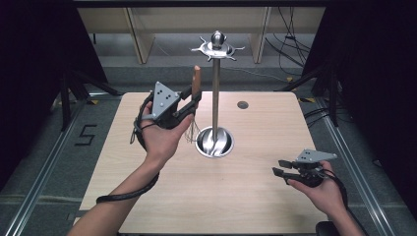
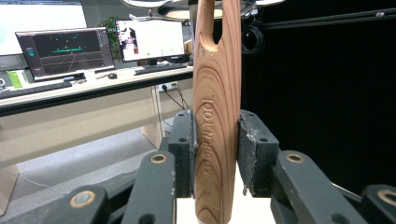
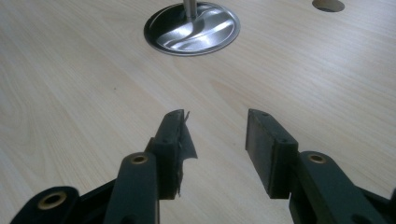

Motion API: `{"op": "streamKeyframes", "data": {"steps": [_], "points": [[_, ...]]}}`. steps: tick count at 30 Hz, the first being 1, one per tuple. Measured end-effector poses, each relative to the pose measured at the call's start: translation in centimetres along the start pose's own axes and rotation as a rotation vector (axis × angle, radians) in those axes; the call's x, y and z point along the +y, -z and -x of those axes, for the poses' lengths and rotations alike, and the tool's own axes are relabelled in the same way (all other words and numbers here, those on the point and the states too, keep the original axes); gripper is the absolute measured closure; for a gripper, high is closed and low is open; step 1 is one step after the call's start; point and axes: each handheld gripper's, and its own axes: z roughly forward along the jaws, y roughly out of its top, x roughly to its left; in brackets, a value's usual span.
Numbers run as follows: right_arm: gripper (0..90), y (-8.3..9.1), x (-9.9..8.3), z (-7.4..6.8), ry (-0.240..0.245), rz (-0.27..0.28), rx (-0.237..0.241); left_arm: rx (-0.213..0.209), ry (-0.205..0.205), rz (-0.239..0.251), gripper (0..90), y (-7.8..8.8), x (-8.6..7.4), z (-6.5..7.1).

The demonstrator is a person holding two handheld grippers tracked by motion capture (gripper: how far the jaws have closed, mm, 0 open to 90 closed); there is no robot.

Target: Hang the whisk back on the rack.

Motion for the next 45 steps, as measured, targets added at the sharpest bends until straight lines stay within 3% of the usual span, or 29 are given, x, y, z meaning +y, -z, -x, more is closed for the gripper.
{"op": "streamKeyframes", "data": {"steps": [45], "points": [[58.2,0.0,0.0,0.0,-0.001,-0.001,0.0,0.06,-0.034,0.025,68.6,-1.6,1.5,1.3]]}}
